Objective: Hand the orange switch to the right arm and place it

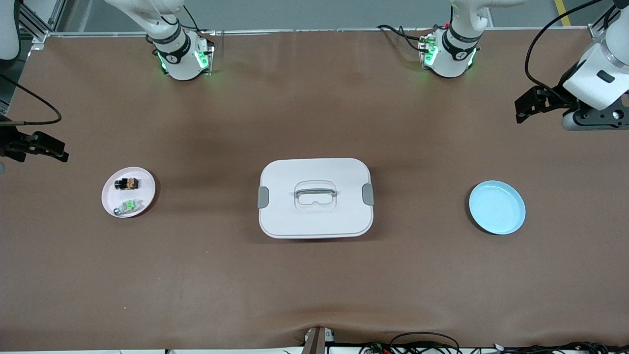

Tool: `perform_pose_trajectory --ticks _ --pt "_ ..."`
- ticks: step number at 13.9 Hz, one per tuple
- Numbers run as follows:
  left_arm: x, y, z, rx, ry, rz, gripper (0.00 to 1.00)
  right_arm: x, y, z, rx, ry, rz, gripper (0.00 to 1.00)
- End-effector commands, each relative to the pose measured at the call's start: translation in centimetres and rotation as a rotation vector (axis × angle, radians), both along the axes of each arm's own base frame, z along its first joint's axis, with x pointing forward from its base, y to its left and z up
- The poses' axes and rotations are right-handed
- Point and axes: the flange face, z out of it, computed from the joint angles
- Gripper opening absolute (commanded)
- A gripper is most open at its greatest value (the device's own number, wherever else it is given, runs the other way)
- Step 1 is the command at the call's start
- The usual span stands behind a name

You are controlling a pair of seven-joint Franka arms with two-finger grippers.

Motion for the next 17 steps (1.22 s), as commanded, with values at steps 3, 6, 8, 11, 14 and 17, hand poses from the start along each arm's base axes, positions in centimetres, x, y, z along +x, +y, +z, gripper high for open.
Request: perform_pose_trajectory --ticks 3,6,8,11,14,17 --pt "-0.88 -0.08 0.48 -0.013 0.008 -0.023 1.0 -0.59 -0.11 0.79 0.009 -0.003 -0.019 1.0" --pt "-0.9 -0.08 0.47 -0.013 0.009 -0.023 1.0 -0.65 0.0 0.97 0.005 -0.006 -0.019 1.0" --pt "-0.9 -0.08 0.47 -0.013 0.009 -0.023 1.0 -0.66 0.01 0.9 0.004 -0.004 -0.019 1.0" --pt "-0.98 -0.07 0.52 -0.013 0.011 -0.022 1.0 -0.72 -0.08 1.0 0.001 -0.006 -0.022 1.0" --pt "-0.98 -0.07 0.52 -0.013 0.011 -0.022 1.0 -0.74 -0.13 0.99 0.018 -0.006 -0.023 1.0" --pt "-0.99 -0.07 0.44 -0.012 0.014 -0.022 1.0 -0.93 -0.46 1.22 0.02 -0.008 -0.03 1.0"
